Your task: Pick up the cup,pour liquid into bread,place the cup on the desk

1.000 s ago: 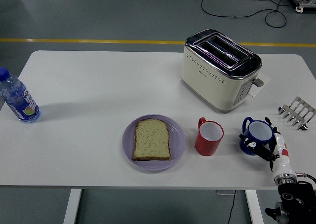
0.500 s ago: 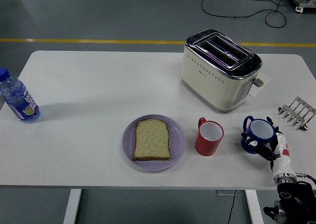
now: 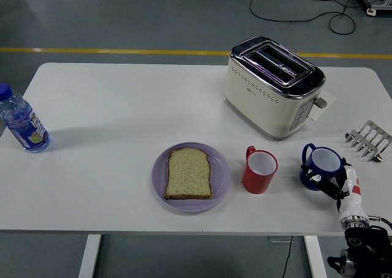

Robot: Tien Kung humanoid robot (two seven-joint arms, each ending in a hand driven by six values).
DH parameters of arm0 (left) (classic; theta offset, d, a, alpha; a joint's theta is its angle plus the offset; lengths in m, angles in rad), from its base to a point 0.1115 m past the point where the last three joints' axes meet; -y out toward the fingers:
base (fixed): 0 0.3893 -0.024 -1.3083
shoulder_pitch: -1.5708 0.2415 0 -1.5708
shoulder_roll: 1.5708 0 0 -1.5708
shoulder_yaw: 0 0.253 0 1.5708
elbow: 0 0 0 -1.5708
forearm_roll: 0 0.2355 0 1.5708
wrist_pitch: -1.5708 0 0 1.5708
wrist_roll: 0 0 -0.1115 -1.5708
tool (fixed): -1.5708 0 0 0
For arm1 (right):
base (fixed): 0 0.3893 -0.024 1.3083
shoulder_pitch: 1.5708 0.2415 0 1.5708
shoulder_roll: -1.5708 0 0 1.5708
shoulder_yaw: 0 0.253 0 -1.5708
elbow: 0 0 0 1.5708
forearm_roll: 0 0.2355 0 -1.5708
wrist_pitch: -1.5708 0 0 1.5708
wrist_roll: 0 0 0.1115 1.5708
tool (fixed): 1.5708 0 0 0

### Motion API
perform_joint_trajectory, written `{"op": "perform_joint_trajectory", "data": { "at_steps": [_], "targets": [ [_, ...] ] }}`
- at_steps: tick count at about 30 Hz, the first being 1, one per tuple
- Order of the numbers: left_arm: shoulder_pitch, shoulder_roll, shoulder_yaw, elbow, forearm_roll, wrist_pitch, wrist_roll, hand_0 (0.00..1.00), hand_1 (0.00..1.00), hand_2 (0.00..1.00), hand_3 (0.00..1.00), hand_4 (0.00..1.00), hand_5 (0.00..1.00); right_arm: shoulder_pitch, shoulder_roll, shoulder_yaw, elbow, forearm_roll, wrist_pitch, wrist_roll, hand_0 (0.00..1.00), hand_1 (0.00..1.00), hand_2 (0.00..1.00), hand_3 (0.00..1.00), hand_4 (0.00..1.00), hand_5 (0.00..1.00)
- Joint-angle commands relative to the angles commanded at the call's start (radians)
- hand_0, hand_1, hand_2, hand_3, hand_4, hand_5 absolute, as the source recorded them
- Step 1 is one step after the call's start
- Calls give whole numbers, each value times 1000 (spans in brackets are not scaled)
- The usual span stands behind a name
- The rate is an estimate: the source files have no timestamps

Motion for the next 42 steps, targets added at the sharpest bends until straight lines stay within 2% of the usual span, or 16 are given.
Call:
{"op": "perform_joint_trajectory", "data": {
  "at_steps": [4,5,10,11,16,17,18,28,30,39,42],
  "targets": [
    [0,0,1,0,0,-1,0,651,611,611,530,306,747,-1,-1,0,2,19,8,12,530,560,708,630,924,118],
    [0,0,1,0,0,-1,0,650,612,609,530,305,747,-1,-1,0,2,23,7,17,472,507,639,583,886,95],
    [2,-1,1,0,-1,-1,0,650,612,609,530,305,747,-7,-2,6,10,27,-2,25,472,507,639,583,886,95],
    [2,-1,2,-1,-1,-1,0,650,611,608,530,304,745,-8,-3,7,13,27,-4,25,411,445,577,529,799,2],
    [5,-1,1,0,-1,-1,0,650,611,608,530,304,745,-17,-7,20,33,22,-26,31,411,445,577,529,799,2],
    [5,-1,1,-1,-1,-1,0,650,611,607,528,303,741,-20,-7,27,43,21,-31,31,400,427,560,509,745,2],
    [5,-1,1,-1,0,-1,0,650,611,607,528,303,741,-22,-8,32,48,19,-33,31,400,427,560,509,745,2],
    [3,3,-9,-1,6,0,0,649,611,607,527,303,737,-42,-35,130,193,-59,-29,-18,406,418,559,502,729,2],
    [-1,4,-11,-1,7,0,0,649,611,606,527,302,734,-42,-39,146,231,-72,-32,-40,377,395,551,501,741,2],
    [-8,7,-15,-1,12,0,0,649,610,607,528,302,734,-54,-68,173,442,-155,-42,-199,363,386,538,502,731,2],
    [-9,10,-19,-1,15,0,1,647,611,607,527,302,733,-45,-81,166,511,-187,-23,-267,352,379,534,500,726,2]
  ]
}}
